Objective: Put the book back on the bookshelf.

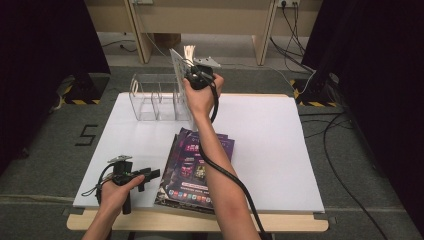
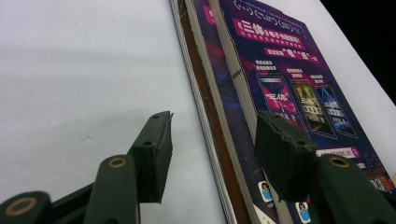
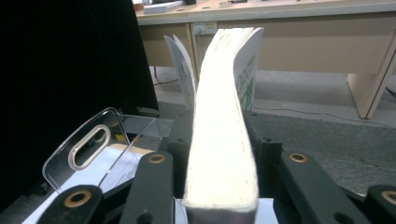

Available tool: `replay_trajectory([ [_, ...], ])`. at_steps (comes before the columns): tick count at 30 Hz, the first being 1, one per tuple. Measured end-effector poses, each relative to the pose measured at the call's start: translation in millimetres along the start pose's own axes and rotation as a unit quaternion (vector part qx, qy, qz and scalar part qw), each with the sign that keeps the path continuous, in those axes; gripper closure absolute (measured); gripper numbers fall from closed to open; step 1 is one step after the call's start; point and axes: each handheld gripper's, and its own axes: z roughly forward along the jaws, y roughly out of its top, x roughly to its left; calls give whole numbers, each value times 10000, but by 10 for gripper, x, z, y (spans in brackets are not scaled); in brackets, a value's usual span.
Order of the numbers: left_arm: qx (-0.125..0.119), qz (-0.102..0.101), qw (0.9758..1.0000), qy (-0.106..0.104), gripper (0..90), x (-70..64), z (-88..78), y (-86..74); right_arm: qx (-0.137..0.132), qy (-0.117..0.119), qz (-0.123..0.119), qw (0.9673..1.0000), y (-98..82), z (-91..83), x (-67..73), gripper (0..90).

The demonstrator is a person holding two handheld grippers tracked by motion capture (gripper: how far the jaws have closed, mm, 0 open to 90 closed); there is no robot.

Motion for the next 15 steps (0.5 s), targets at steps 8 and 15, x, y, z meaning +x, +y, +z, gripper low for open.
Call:
replay_trajectory([
  [8, 34, -8, 10000, -20, 461, 6, 15, -6, 161, 5, -34, 9999, 9, 66, 16, 694],
  [15, 50, 9, 10000, -19, 465, 2, 26, -11, 269, -86, -17, 9996, 55, 108, 12, 737],
])
